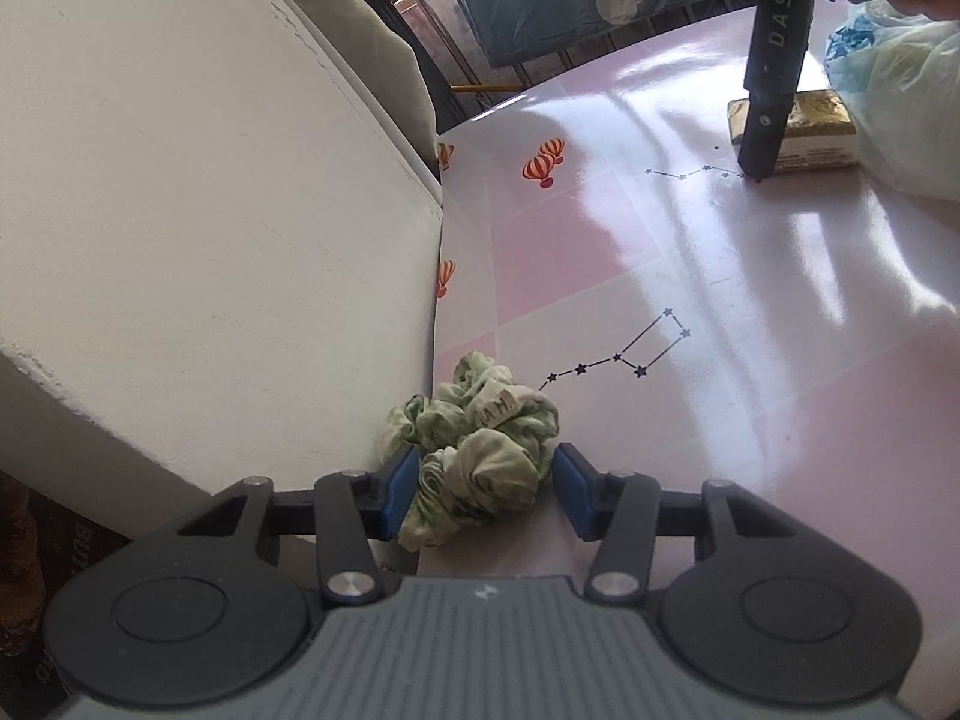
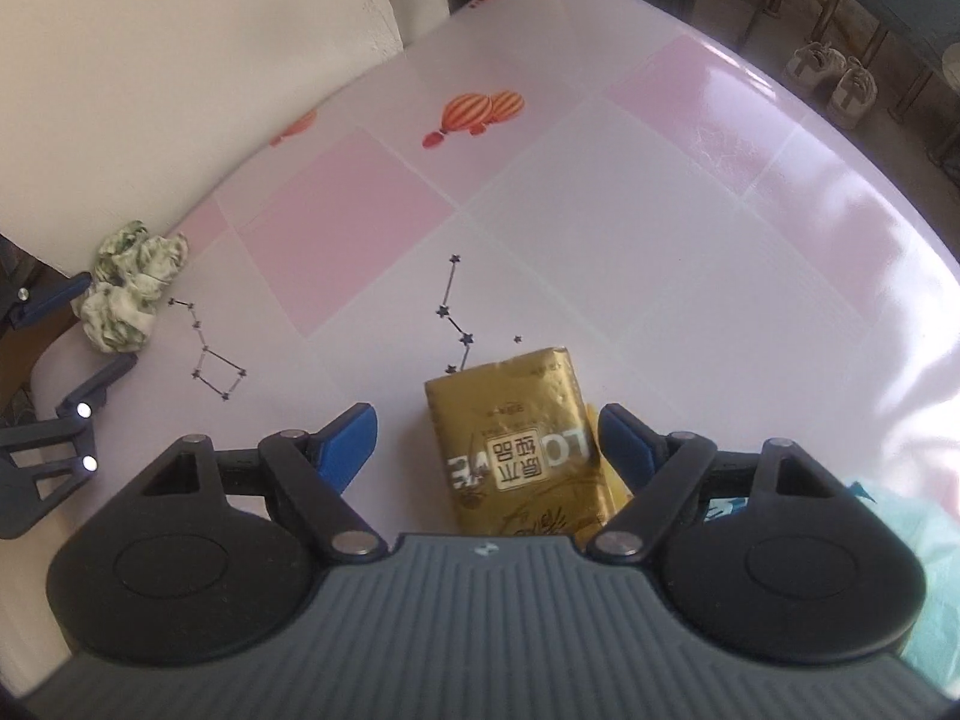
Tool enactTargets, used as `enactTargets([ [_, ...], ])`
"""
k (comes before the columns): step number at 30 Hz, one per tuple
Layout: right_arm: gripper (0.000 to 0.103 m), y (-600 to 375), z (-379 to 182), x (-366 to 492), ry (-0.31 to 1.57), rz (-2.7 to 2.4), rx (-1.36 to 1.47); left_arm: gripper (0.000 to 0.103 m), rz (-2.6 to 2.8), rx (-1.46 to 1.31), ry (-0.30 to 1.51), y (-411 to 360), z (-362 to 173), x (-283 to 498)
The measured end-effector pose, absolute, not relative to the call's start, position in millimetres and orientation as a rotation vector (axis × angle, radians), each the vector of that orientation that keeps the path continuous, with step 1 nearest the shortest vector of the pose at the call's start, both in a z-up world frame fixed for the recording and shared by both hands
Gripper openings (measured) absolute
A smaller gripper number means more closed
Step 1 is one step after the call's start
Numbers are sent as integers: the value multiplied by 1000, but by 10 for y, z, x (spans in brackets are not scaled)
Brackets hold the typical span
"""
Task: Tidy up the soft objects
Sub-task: 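Close the right tool on the gold packet while the left tool grasps the green scrunchie, then carry the gold packet and scrunchie over the box with both tools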
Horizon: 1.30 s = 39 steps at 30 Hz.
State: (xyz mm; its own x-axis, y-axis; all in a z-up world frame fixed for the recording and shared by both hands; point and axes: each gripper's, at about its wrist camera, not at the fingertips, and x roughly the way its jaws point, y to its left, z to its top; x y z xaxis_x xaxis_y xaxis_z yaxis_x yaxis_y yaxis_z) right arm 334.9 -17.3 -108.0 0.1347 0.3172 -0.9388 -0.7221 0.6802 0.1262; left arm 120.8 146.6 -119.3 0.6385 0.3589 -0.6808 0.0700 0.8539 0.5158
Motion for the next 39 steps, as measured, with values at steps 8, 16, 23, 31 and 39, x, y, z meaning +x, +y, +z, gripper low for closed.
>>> enactTargets([
  [8, 56, -193, -1069, 3326, 1202, 760, -377, 22, 181, 514, 884, 1456, -1186, 1208],
  [16, 55, -290, -728, 3223, 1123, 759, -251, 14, 219, 447, 835, 1493, -961, 1069],
  [23, 56, -792, 51, 3033, 1020, 774, 11, 14, 225, 406, 749, 1398, -584, 812],
  [31, 56, -2302, 864, 2305, 905, 601, 267, 14, 149, 408, 648, 1010, -201, 477],
  [39, 56, -4017, 1273, 1324, 850, 260, 384, 14, 12, 364, 618, 522, 81, 360],
])
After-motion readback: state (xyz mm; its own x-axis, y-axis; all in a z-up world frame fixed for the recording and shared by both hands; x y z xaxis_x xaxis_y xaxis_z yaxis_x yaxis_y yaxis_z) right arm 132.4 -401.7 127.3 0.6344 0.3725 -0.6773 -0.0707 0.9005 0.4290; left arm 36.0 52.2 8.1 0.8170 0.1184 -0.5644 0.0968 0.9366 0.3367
